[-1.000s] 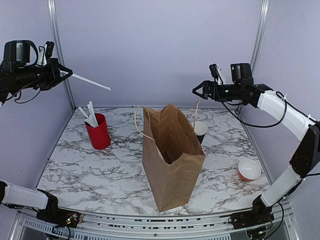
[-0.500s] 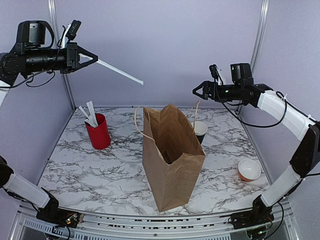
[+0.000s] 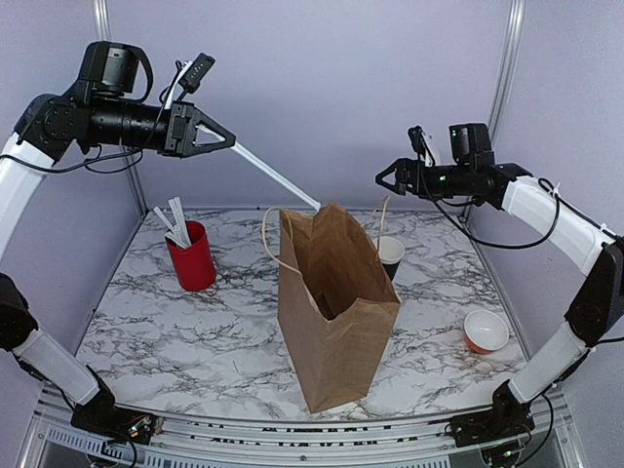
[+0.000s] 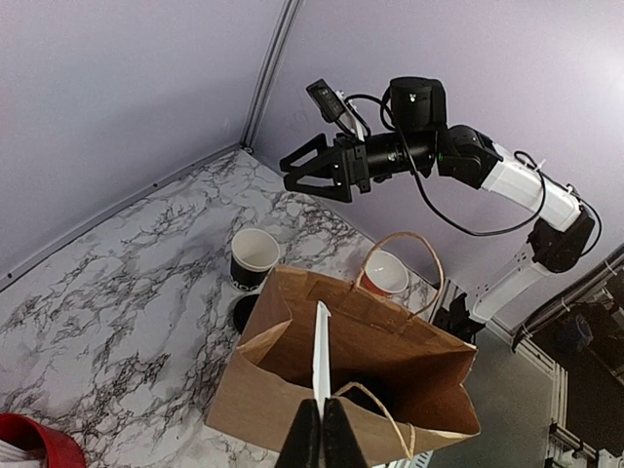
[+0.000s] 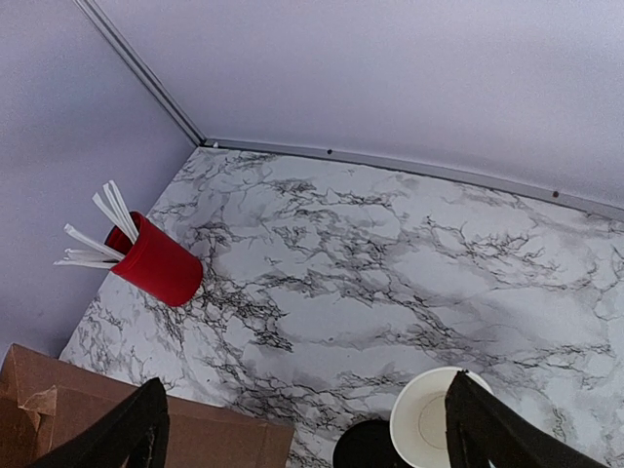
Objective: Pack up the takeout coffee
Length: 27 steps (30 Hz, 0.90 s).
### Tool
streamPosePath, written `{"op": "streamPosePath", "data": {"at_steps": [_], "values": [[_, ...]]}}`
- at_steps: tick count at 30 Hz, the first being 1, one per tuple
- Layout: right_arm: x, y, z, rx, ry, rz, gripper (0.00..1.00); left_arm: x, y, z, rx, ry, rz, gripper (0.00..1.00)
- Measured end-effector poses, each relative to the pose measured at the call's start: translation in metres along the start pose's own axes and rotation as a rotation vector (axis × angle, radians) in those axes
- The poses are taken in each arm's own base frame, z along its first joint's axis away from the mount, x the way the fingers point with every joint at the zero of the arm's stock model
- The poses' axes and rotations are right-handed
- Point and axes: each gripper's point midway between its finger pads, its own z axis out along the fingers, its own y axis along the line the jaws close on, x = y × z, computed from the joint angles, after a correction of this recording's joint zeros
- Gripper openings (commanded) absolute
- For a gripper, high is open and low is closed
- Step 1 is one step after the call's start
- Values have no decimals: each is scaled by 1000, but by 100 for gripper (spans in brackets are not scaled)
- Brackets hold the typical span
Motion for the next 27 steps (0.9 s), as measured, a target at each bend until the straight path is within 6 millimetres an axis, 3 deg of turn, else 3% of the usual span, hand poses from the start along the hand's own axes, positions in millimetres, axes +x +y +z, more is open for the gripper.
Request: {"op": "streamPosePath", "data": {"at_steps": [10, 21, 27], "values": [[0, 0, 0, 0, 0, 0, 95, 27, -26, 39, 78, 126, 57, 1], [0, 0, 0, 0, 0, -1, 95, 43, -27, 64, 65, 195, 79, 8], [0, 0, 0, 0, 0, -1, 95, 44, -24, 71, 43, 203, 86, 31]]}}
